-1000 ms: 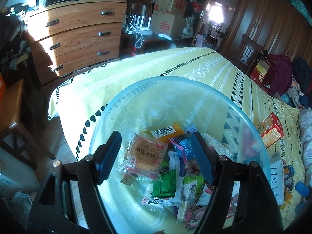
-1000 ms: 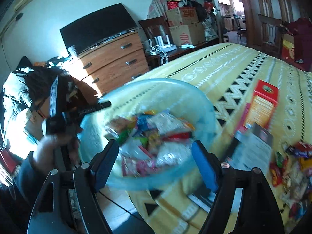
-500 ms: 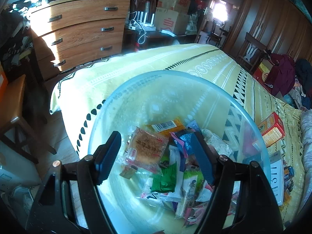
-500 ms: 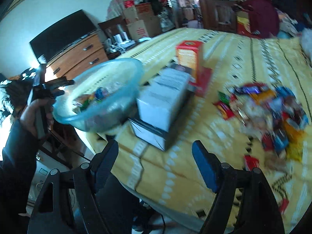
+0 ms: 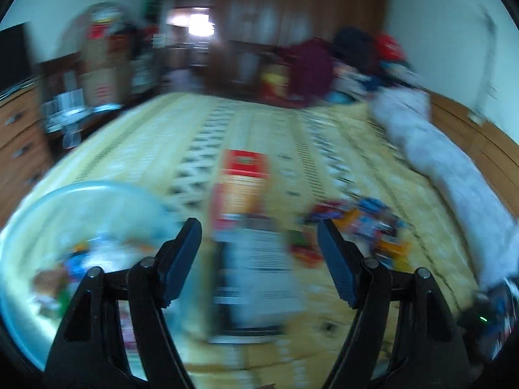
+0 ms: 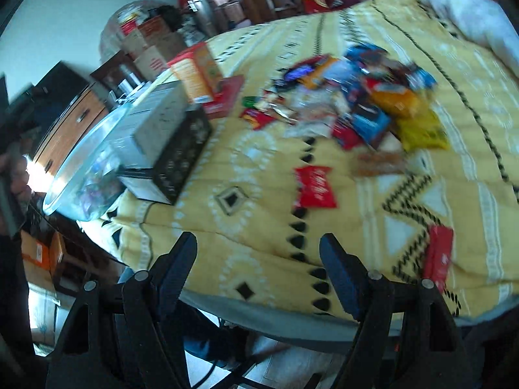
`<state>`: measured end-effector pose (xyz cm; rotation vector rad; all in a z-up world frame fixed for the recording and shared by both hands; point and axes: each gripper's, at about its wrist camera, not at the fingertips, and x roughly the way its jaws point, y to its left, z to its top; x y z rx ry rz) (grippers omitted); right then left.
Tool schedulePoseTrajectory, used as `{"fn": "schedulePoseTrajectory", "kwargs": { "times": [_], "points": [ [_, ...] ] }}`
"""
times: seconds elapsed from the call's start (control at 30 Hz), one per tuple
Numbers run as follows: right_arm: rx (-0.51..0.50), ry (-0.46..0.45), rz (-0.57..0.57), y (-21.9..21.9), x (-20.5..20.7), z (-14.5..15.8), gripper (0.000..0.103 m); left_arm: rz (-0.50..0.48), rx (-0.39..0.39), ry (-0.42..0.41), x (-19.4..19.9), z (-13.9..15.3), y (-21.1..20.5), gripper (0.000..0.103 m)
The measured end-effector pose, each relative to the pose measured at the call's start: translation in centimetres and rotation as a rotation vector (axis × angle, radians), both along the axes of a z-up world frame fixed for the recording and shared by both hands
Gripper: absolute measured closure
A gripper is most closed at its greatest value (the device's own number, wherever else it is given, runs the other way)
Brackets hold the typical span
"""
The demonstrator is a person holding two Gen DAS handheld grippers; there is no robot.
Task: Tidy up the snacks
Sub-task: 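Move both open grippers back to the snack pile, then grasp a blue cookie packet with the left gripper while the right gripper grasps a red candy packet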
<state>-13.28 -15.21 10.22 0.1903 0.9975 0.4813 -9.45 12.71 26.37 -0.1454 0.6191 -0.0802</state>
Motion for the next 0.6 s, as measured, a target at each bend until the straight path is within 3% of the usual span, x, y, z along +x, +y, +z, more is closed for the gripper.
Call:
{"fn": "schedulePoseTrajectory", "kwargs": {
  "times": [0.07, 0.2, 0.37, 0.47, 0.6],
  "points": [
    [0.013, 0.012, -0.017, -0.9, 0.3, -0.4, 0.022, -0.151, -0.046, 0.063, 1.8, -1.5, -4.9, 0.028],
    [0.039, 0.027, -0.049, -3.1, 0.8, -1.5, 0.022, -0.285, -0.077, 0.23, 6.4, -7.2, -11.6, 0.03],
    [0.073, 0.057, -0.108, -6.7, 1.2, -3.2, 0.022, -0.433, 0.052, 0.383, 12.2, -15.3, -18.4, 0.031],
    [0.092, 0.076, -0.147, -9.0, 1.4, -4.2, 0.022, -0.499, 0.034, 0.366, 13.3, -17.2, -20.4, 0.03],
    [0.115, 0.101, -0.183, -11.6, 1.9, -5.4, 0.022, -0.547, 0.12, 0.372, 15.0, -19.2, -23.9, 0.028]
  ]
}}
